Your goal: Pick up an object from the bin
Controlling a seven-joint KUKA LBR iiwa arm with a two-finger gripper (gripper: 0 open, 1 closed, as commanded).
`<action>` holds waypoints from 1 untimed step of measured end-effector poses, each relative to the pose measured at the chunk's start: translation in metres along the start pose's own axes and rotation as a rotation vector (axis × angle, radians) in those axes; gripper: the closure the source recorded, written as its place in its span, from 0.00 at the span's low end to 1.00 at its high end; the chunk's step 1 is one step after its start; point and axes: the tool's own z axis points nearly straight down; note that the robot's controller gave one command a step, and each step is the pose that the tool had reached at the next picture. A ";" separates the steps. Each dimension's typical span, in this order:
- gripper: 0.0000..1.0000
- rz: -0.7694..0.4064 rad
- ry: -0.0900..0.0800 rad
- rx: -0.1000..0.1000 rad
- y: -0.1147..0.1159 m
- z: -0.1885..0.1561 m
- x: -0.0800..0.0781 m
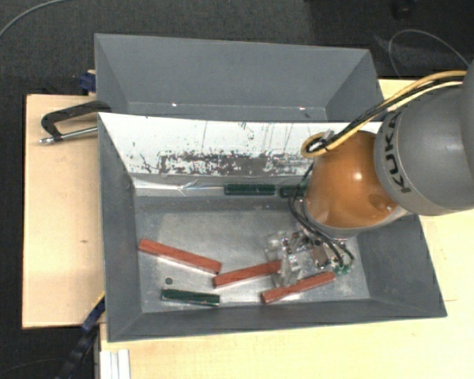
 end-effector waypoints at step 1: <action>1.00 -0.006 0.003 0.000 -0.005 -0.017 0.012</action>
Offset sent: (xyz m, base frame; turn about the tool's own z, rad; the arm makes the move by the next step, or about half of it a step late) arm -0.0110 -0.0074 0.0154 -0.0065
